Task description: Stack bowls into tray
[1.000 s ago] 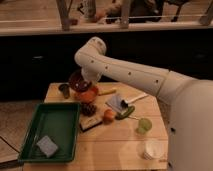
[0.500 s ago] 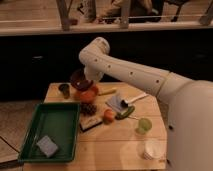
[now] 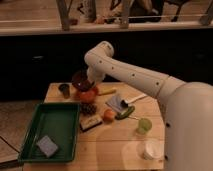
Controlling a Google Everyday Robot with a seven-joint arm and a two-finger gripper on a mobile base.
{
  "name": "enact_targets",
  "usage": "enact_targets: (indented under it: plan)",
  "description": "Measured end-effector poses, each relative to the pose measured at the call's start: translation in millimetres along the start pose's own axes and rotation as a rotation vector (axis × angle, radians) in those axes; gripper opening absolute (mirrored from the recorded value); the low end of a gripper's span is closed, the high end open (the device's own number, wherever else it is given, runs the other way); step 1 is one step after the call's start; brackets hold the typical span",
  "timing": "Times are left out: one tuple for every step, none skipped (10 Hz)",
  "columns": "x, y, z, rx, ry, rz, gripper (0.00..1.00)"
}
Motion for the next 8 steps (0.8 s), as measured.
enact_targets:
  plan:
    - [1,1,7,0.006,-0.007,0.001,0.03]
    - [2,2,13,0.010,-0.013,0.001,0.03]
    - [2,3,18,0.014,-0.018,0.000,0.03]
    - [3,4,24,0.022,-0.022,-0.001,0.03]
    - [3,6,30,0.031,-0.024,-0.001,0.03]
    - [4,7,34,0.039,-0.026,-0.001,0.03]
    - [4,8,38,0.043,-0.028,-0.001,0.03]
    - [3,8,42,0.045,-0.031,-0.004,0.07]
